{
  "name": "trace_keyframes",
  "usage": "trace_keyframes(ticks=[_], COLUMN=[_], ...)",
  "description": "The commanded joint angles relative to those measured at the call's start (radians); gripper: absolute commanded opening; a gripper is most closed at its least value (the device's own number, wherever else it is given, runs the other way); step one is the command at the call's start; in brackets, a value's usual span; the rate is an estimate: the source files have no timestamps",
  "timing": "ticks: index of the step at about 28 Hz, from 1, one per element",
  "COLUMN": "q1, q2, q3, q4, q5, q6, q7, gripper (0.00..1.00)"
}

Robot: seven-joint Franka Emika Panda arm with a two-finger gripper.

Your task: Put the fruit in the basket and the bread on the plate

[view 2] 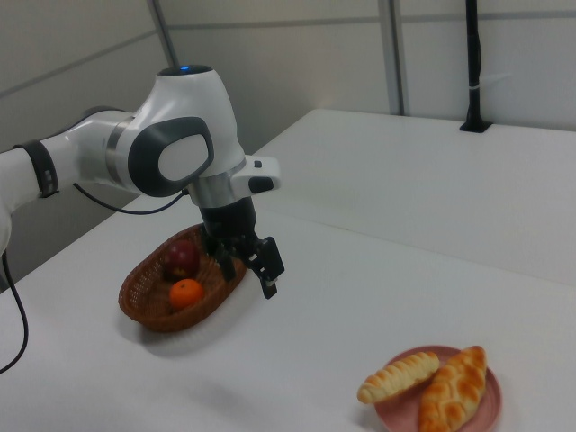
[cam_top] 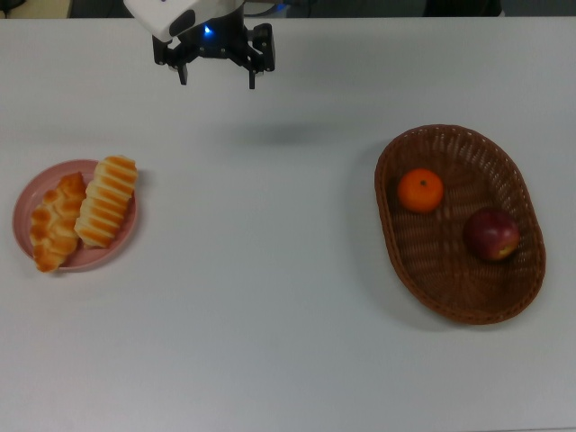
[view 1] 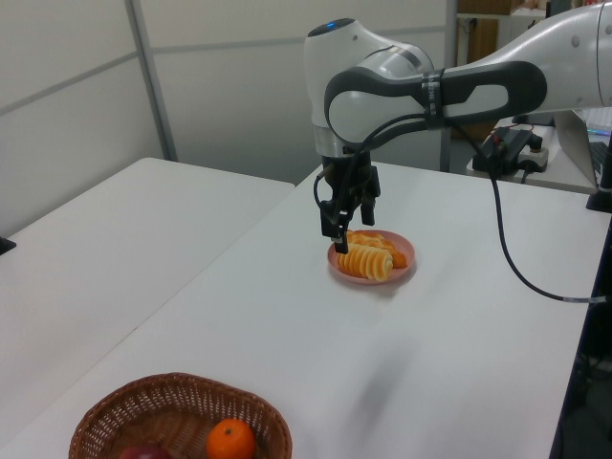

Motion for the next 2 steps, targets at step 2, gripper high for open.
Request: trace_keyframes(ticks=[2], q1=[-0.013], q2=[-0.023], q3=[-0.004], q4=[-0.011], q5=[0.023], q6=[-0.014], q7=[-0.016], gripper=[1.00])
